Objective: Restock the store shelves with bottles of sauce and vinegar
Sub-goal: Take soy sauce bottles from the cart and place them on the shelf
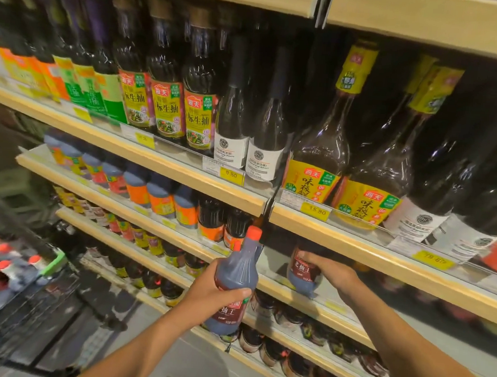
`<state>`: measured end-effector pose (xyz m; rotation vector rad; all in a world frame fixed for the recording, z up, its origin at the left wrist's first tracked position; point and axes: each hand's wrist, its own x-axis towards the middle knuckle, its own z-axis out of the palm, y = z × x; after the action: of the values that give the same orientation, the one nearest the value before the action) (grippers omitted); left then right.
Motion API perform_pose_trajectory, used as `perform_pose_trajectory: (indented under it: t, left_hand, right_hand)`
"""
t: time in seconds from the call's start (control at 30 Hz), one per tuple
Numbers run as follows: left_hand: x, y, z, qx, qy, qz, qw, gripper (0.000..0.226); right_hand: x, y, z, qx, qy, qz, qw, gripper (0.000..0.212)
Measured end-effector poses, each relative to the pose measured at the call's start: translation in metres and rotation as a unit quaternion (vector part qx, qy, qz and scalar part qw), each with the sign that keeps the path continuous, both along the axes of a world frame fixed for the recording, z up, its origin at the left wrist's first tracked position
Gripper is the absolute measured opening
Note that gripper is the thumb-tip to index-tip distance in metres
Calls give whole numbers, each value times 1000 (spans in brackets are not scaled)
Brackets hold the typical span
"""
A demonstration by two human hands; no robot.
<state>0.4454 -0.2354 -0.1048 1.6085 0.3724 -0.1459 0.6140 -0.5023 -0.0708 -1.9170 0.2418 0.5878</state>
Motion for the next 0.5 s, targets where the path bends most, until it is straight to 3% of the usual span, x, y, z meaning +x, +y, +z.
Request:
perform_pose_trajectory:
  t: [0.07,0.27,0.33,0.4,0.5]
  left_hand:
    - [-2,-1,0,0,-3,8,1000,93]
    - [-9,-1,-3,4,-1,31,1000,81]
    - [-11,-2,-4,4,-2,37,999,80]
    - [-13,-2,-5,-1,-1,49,999,82]
    - [-15,-2,-4,-4,3,60,998,85]
  right_hand:
    - [4,2,-9,-3,-7,0,1000,45]
    - [15,4,-31,-54,-13,17,998,83]
    - [13,4,-34,-100,-14,41,994,69]
    - [8,2,-40,-113,-30,52,992,38]
    - [5,-3,-45,-98,-47,59,992,31]
